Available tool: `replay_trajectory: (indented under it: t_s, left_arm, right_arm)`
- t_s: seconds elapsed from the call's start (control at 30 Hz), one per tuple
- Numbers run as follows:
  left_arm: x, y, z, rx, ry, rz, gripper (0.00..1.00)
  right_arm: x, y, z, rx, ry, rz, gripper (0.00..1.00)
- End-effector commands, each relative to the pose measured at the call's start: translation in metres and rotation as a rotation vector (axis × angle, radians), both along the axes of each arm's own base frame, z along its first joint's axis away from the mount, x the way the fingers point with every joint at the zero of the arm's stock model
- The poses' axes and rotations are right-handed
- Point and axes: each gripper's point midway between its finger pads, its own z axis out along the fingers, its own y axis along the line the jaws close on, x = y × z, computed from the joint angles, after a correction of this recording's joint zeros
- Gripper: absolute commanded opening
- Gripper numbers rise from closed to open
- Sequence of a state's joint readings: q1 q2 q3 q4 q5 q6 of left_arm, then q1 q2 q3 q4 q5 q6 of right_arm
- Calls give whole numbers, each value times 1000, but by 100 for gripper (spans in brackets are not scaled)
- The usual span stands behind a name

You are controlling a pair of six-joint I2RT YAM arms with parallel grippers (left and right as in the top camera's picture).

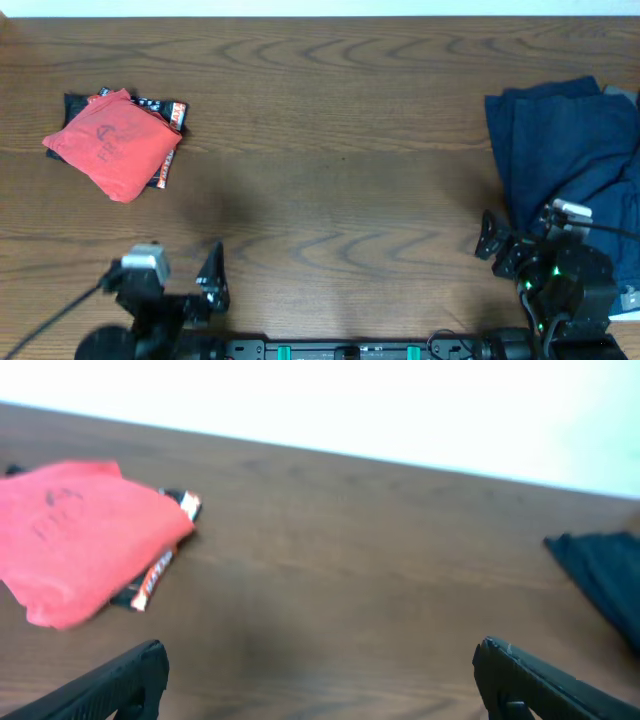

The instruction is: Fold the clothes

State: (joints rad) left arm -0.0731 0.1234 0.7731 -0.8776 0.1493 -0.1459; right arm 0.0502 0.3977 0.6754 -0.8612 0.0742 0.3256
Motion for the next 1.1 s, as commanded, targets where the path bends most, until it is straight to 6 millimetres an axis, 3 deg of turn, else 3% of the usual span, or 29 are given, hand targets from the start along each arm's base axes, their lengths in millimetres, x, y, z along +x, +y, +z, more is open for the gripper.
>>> replay_trajectory:
  t_s: [0.0,0.43,0.53,0.77,0.9,1.07]
  left_arm:
    - [-7,3,3,-6,-40,20,98]
    - [-8,4,4,-7,-45,20,98]
    - [-8,4,4,-7,-45,20,98]
    - [-8,4,4,-7,-45,20,98]
    - [-8,4,4,-7,-45,20,98]
    - [-8,4,4,-7,-45,20,98]
  right_arm:
    - [-5,-2,-8,2,31,-17,99]
    - [-41,-4,-49,-12,251,-17,99]
    - [-44,-3,-46,-6,228,-11,99]
    - [-16,7,-8,-78,-135,97,99]
    - [0,20,0,-131,-354,186,99]
    - [28,23,-5,-156,-503,193,99]
